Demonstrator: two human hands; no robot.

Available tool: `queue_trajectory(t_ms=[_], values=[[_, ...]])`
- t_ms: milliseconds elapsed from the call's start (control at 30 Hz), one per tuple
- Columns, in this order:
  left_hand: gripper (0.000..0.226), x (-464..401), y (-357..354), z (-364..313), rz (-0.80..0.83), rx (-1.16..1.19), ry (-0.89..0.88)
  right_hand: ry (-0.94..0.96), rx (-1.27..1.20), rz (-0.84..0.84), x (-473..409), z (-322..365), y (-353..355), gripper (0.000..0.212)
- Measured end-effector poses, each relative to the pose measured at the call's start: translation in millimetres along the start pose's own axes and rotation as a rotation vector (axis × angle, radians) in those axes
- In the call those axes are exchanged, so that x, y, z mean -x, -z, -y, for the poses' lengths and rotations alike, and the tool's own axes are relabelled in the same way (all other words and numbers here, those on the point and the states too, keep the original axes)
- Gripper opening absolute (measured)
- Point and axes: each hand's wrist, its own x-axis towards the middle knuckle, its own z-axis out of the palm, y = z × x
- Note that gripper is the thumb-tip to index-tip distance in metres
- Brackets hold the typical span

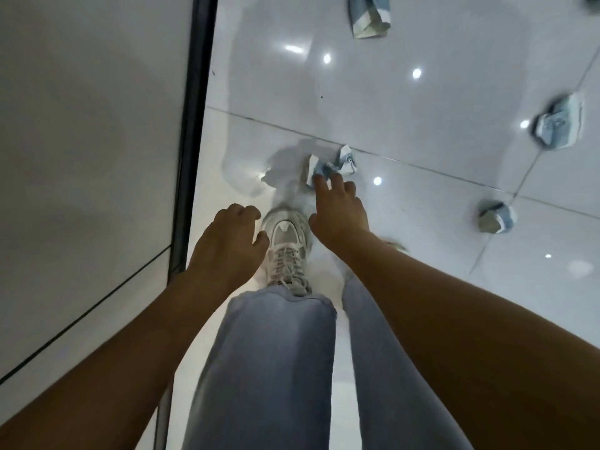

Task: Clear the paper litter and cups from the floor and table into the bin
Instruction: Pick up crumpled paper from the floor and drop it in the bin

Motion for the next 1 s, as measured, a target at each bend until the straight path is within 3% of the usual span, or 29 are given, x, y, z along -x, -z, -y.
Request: queue_trajectory(t_ms=[233,433,667,867,1000], values=[[0.036,-50.8,-28.6,17.1,-0.046,0.053,-0.023,0.038,0.082,-0.086,-63.7,1.8,-35.0,0.071],[0.036,-67.6,-30.6,15.2,-0.048,0.072,-0.043,0.084,0.047,-0.145,-72.7,1.9,-37.4,0.063],[0.04,-52.6,-1.7,-17.5,0.017,-0.008,-0.087,0.154,-0.133,-0.064,-15.2,9.2,5.3,0.071],[0.062,-13.1,27.5,-63.9,0.042,-0.11,-0.159,0.253,-0.212,-0.051,55.4,8.2,56.2,0.068],[0.054,12.0,44.3,-86.0,0.066,-0.096,-0.223,0.278,-0.277,-0.052,85.2,7.4,82.9,0.065]])
